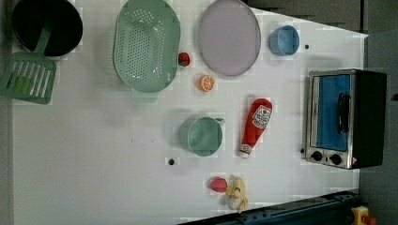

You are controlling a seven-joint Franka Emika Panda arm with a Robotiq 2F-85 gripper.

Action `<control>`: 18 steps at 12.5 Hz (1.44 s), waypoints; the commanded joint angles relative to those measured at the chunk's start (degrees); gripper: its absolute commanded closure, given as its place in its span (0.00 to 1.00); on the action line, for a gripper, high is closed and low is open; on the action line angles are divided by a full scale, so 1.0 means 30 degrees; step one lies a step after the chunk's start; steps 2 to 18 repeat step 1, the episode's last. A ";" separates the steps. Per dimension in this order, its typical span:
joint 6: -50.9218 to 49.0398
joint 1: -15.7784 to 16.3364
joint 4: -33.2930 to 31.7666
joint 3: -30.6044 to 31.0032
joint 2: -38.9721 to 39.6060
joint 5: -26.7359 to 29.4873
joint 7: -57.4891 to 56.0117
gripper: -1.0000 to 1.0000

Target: Pick ketchup from plate and place it on table.

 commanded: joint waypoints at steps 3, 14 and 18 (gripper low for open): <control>-0.0597 0.0034 -0.0206 -0.0009 0.0830 -0.0022 0.1181 0.00; -0.0597 0.0034 -0.0206 -0.0009 0.0830 -0.0022 0.1181 0.00; -0.0597 0.0034 -0.0206 -0.0009 0.0830 -0.0022 0.1181 0.00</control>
